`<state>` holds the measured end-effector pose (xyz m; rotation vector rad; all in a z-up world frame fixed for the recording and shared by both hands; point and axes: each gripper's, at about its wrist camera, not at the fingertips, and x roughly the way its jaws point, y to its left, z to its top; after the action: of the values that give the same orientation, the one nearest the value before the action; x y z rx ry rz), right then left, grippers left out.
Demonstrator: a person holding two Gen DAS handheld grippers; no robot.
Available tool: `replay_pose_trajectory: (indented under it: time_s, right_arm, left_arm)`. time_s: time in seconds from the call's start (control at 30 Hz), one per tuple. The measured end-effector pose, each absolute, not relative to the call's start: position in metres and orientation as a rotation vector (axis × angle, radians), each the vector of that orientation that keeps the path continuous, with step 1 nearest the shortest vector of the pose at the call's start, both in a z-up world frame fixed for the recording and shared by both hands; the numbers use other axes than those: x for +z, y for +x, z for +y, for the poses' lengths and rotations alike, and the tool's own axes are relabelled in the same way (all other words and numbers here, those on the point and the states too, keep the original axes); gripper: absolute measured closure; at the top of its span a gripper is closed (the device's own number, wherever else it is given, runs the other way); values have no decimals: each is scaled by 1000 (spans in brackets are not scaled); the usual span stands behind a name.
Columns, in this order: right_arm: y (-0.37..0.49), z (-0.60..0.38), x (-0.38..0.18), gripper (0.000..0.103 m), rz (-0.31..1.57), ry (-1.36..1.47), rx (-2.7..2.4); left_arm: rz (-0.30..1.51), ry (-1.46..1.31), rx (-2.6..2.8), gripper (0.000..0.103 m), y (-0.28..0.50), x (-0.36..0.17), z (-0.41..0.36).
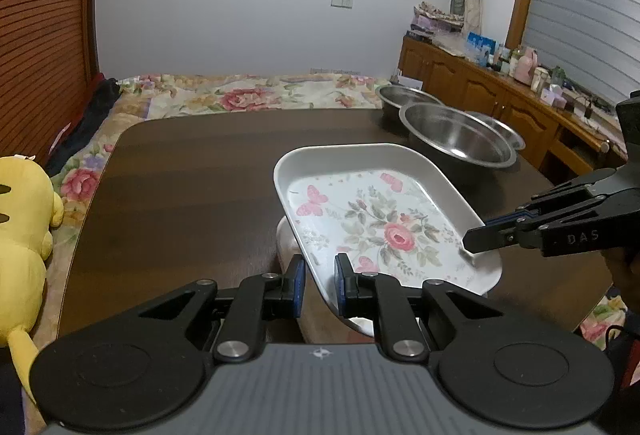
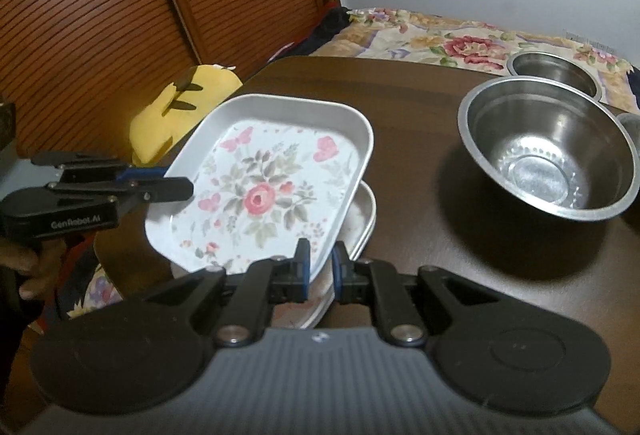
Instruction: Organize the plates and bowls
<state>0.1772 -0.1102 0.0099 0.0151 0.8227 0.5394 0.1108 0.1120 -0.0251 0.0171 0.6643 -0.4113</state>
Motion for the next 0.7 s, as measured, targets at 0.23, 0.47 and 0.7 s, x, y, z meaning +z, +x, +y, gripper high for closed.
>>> replay_pose_trajectory:
  time_s: [0.23, 0.47, 0.7]
  right_arm:
    - [168, -111, 1, 90, 816, 30, 536]
    - [164, -112, -3, 90, 793, 40, 517]
    - [156, -110, -6, 88, 745, 52, 485]
  left_arm:
    - [674, 21, -403, 86, 110, -32, 112]
    - [682, 38, -395, 86, 112, -39, 107]
    - [674, 79, -367, 86, 111, -43, 101]
